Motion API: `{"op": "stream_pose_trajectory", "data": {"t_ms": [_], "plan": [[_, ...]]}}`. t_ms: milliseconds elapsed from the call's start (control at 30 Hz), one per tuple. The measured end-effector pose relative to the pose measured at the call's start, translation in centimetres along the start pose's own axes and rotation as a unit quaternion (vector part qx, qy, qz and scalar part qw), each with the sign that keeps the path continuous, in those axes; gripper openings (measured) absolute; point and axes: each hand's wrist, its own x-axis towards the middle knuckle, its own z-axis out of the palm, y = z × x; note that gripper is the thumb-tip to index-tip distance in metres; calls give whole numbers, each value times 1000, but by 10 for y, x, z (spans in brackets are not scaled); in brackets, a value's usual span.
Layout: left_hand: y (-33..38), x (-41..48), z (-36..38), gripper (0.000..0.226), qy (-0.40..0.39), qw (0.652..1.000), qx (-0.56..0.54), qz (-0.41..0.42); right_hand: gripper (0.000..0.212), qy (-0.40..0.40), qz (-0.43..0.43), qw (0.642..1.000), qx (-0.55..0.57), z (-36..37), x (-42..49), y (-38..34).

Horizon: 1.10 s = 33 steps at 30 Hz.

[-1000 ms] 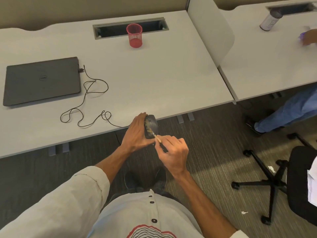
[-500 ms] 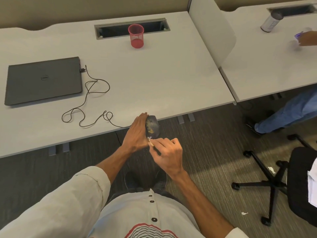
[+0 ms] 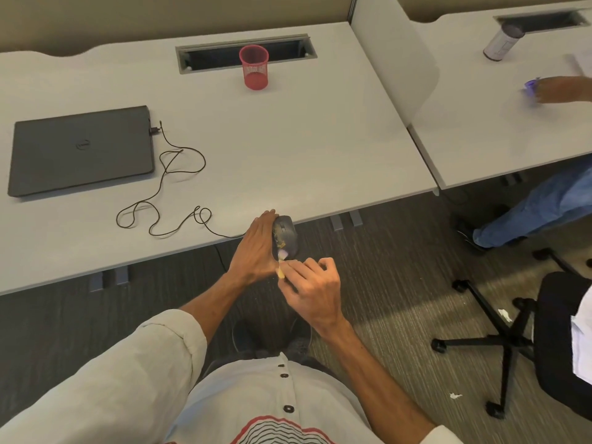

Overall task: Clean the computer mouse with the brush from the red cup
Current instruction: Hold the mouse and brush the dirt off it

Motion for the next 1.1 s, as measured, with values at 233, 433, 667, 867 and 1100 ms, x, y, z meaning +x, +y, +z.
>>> {"op": "stream_pose_trajectory", "data": {"t_ms": [233, 433, 667, 867, 1100], "plan": [[-4, -6, 0, 132, 6, 1000, -3, -4, 28, 32, 14, 999, -4, -5, 2, 0], [-3, -10, 2, 126, 17, 1000, -15, -4, 27, 13, 8, 999, -34, -3, 3, -2], [-2, -11, 6, 133, 12, 1000, -16, 11, 24, -11, -21, 1000, -3, 0, -10, -12], [-2, -11, 12, 129, 14, 1000, -13, 8, 35, 15, 4, 999, -28, -11, -14, -2], [3, -9, 13, 115, 17, 1000, -14, 15, 30, -21, -13, 999, -45, -10, -9, -2]]}}
